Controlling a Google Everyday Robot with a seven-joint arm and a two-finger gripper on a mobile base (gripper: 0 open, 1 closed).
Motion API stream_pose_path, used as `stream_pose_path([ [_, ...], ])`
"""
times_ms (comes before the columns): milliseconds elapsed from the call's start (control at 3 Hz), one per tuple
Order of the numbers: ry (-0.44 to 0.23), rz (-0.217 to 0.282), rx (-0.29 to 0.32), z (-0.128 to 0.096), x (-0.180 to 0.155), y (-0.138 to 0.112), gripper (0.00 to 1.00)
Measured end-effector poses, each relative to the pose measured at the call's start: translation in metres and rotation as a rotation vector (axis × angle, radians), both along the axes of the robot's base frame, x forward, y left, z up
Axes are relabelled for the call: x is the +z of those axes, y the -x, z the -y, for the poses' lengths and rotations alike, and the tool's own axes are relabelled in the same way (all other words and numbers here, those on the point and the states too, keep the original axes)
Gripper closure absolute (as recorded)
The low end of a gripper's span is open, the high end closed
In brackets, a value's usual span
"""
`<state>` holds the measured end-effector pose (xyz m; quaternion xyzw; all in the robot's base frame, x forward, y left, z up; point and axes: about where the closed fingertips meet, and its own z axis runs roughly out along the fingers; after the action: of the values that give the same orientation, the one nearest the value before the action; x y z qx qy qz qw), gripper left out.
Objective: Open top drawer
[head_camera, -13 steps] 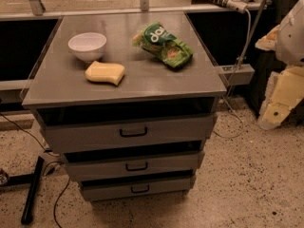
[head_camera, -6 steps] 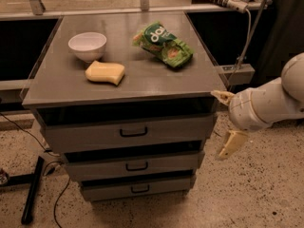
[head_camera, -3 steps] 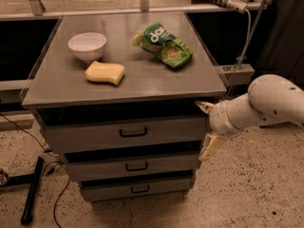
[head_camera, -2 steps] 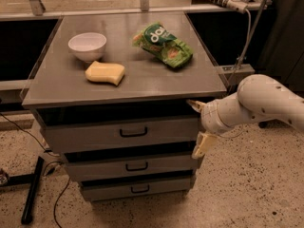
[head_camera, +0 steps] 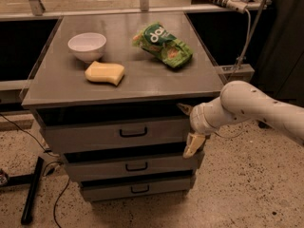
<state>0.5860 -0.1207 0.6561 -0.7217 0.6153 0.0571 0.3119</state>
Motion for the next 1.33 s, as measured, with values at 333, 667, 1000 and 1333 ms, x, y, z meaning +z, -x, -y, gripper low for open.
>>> stream_pose_path([
  [333, 0.000, -0.001, 0.000, 0.000, 0.000, 0.000, 0.00],
  [667, 0.000, -0.001, 0.000, 0.000, -0.001, 0.000, 0.18],
  [1000, -0.013, -0.008, 0.012, -0.003, 0.004, 0.002, 0.42],
  [1333, -0.020, -0.033, 0.031, 0.006, 0.014, 0.037, 0.65],
])
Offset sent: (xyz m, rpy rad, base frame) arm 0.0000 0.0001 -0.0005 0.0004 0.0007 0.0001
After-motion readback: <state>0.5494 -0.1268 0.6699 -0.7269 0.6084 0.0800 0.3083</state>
